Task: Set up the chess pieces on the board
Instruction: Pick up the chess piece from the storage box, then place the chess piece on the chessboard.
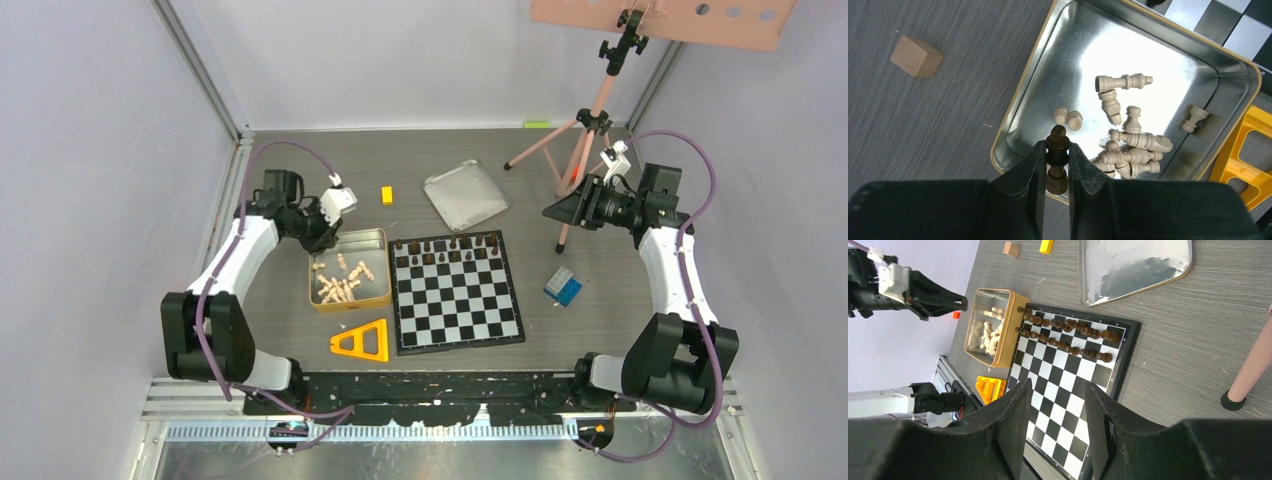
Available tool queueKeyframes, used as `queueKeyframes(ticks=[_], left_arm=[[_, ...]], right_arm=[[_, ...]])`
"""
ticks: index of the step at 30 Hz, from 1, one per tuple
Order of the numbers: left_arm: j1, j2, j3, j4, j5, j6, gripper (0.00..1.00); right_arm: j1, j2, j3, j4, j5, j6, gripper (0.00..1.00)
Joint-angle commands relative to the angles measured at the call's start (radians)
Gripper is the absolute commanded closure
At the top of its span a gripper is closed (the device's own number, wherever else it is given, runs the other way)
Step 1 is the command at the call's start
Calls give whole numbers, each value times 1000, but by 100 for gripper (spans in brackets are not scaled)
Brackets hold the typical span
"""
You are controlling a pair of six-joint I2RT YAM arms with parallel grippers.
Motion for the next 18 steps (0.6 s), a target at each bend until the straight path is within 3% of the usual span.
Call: queueKeyframes(ticks=[1, 7, 12, 18], left_arm=[[46, -71, 1, 38, 209, -121, 100], [28, -104, -7, 167, 526, -295, 100], [-122, -85, -29, 421, 571, -477, 100], [-275, 32, -65, 891, 575, -750, 100]], right_arm=[[12, -10, 9, 22, -23, -6, 51], [33, -16, 11, 22, -16, -18, 52], [34, -18, 4, 24, -4, -26, 52], [33, -15, 3, 8, 16, -58, 52]])
